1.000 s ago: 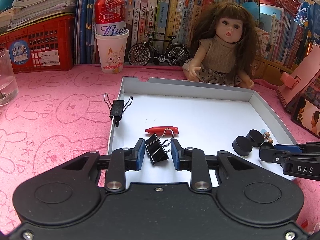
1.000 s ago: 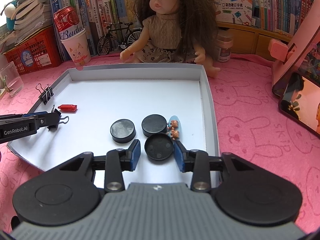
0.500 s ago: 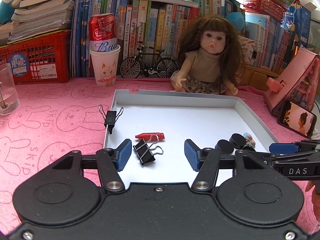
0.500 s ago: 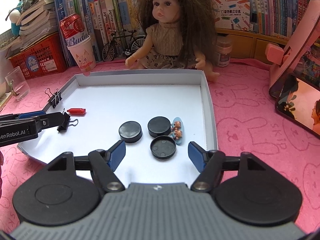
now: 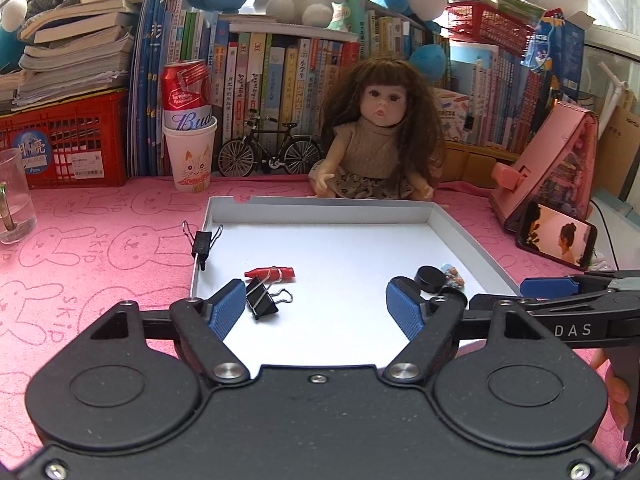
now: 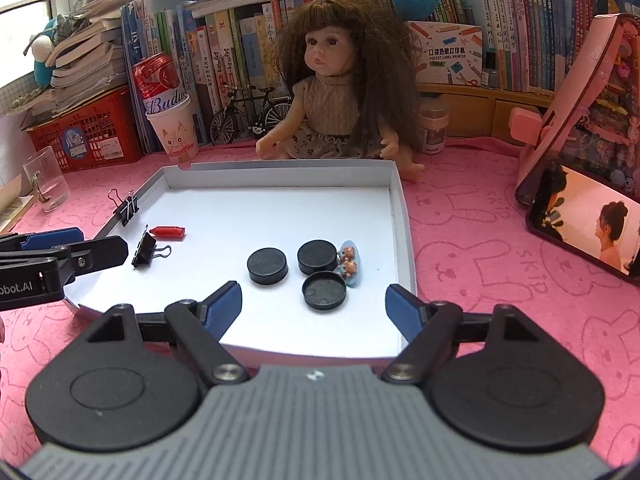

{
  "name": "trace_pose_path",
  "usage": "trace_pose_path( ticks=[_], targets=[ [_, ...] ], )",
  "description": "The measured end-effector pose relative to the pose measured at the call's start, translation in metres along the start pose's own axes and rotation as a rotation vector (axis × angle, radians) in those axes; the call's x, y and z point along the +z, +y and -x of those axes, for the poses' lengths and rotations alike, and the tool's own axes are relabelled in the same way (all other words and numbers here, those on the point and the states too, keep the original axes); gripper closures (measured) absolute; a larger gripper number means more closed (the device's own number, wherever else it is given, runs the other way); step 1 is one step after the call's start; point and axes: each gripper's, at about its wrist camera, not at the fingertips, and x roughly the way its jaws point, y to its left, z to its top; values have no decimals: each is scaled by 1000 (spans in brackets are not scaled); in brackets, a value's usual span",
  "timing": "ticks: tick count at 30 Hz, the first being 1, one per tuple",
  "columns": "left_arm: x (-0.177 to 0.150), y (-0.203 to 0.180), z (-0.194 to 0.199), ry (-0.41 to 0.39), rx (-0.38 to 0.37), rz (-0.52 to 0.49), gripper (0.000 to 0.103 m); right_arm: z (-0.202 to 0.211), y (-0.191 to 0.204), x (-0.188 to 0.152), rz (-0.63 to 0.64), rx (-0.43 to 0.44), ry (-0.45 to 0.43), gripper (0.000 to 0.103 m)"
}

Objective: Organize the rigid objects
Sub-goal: 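Withdraw both tools from the tray back toward the cloth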

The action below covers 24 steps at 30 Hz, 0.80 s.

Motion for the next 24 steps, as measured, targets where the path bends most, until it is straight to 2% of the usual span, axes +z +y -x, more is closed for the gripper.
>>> trace_pose_path(
  ticks=[11, 13, 24],
  targets=[
    [-15, -10, 25, -9, -35, -43, 19, 19, 4, -10, 15, -2, -36, 12],
    [-17, -11, 28, -13, -37, -42, 19, 22, 5, -14, 18, -3, -45, 8],
    [-36, -9, 39, -6, -56, -30, 15, 34, 4, -31, 12, -15, -71, 4]
  ],
)
